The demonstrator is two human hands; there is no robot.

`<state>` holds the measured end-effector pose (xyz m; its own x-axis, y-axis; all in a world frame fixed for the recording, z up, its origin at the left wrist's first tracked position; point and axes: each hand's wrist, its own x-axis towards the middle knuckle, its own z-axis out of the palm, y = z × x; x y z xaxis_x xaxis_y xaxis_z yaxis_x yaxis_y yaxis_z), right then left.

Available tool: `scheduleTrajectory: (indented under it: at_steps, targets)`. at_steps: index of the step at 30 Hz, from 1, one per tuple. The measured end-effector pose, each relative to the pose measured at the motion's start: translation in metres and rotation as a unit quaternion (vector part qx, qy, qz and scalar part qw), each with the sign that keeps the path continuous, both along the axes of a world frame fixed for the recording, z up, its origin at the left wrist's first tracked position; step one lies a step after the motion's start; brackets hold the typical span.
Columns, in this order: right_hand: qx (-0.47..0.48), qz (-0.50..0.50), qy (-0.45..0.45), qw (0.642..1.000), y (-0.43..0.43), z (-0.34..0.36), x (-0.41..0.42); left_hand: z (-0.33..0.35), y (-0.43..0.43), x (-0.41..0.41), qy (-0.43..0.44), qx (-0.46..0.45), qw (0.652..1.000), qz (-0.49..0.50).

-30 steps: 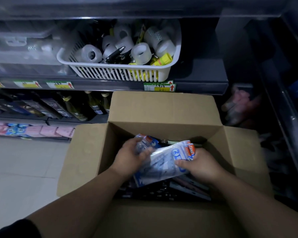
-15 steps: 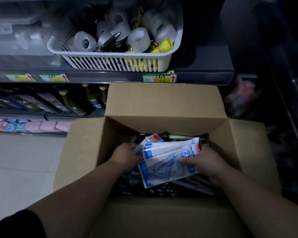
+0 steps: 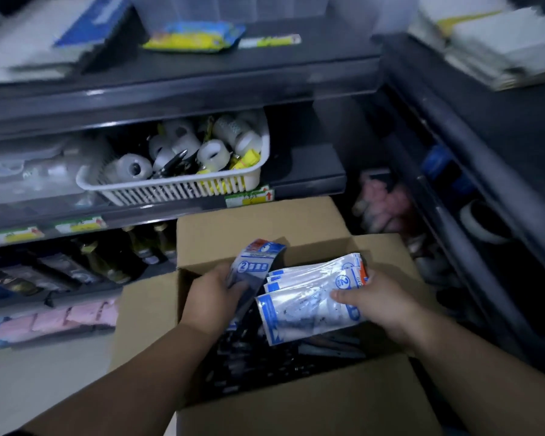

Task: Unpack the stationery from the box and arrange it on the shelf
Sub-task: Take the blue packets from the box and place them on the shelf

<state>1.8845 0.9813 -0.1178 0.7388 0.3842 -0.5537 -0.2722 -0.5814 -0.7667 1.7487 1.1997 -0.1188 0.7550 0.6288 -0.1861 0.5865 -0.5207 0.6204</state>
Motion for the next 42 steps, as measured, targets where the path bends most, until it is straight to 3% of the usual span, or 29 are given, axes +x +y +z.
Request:
scheduleTrajectory:
  at_steps: [5, 11, 16, 18, 21, 25, 28, 33, 36, 39, 42]
  targets:
    - [0.021, -0.122, -0.092, 0.988, -0.031, 0.05, -0.033, 0.041, -0.012, 0.009, -0.121, 0.0, 0.988, -0.1]
    - [0.05, -0.306, -0.16, 0.937, -0.09, 0.1, -0.089, 0.096, -0.065, 0.019, -0.253, 0.009, 0.935, -0.25]
    - [0.075, -0.429, -0.202, 0.877, -0.169, 0.145, -0.131, 0.147, -0.144, 0.021, -0.245, -0.038, 0.857, -0.452]
    - [0.105, -0.467, -0.21, 0.852, -0.204, 0.158, -0.147, 0.164, -0.184, 0.021, -0.232, -0.015, 0.83, -0.508]
    - [0.135, -0.485, -0.215, 0.837, -0.255, 0.174, -0.178, 0.189, -0.251, 0.019, -0.238, 0.056, 0.781, -0.574]
    - [0.168, -0.52, -0.203, 0.813, -0.336, 0.187, -0.224, 0.219, -0.354, 0.005, -0.309, 0.044, 0.707, -0.635]
    - [0.176, -0.545, -0.198, 0.795, -0.407, 0.189, -0.262, 0.23, -0.438, -0.011, -0.341, 0.084, 0.647, -0.677]
    - [0.138, -0.532, -0.224, 0.805, -0.496, 0.189, -0.316, 0.216, -0.556, -0.036, -0.309, 0.186, 0.573, -0.736]
    - [0.101, -0.528, -0.224, 0.813, -0.525, 0.179, -0.328, 0.19, -0.597, -0.048, -0.31, 0.175, 0.54, -0.763]
    - [0.062, -0.532, -0.221, 0.815, -0.541, 0.171, -0.333, 0.168, -0.613, -0.052, -0.323, 0.123, 0.553, -0.758]
    - [0.078, -0.471, -0.209, 0.854, -0.55, 0.164, -0.334, 0.154, -0.618, -0.057, -0.323, 0.045, 0.573, -0.752]
